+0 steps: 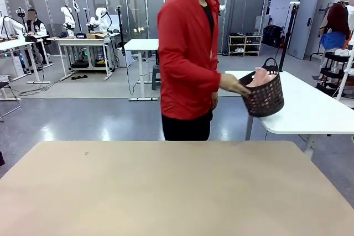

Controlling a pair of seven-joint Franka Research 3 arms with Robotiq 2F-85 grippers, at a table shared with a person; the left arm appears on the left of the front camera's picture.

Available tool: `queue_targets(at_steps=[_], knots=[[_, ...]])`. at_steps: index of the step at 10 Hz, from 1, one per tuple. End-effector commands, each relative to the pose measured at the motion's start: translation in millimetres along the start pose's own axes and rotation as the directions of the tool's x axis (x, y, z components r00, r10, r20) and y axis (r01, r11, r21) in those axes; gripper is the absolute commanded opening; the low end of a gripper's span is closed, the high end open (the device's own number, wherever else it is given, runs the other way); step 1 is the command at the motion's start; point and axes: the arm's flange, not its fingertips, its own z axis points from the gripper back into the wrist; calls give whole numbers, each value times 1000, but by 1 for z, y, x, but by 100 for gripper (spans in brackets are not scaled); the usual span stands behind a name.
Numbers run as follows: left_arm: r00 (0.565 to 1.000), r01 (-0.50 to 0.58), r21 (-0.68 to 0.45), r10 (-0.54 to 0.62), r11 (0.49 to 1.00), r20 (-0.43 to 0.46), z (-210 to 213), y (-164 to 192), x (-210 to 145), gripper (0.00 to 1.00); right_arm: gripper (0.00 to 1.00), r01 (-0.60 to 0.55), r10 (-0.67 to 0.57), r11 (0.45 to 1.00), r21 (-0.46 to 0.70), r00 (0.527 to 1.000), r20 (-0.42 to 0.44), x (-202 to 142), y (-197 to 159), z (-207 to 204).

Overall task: Fold the towel.
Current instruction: Grab the top end of the 100 cm Hotel Towel extended by the human.

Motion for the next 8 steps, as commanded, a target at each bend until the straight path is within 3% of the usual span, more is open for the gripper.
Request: queue_targets(at_steps=[1, 8], knots=[[1000, 11, -21, -11, 1000, 3, 1, 1, -1, 100, 100, -21, 21, 1000, 8, 1000, 3, 1, -1, 2], [1000, 11, -21, -11, 1000, 3, 1, 1, -1, 100, 100, -21, 21, 1000, 8, 1000, 3, 1, -1, 2]])
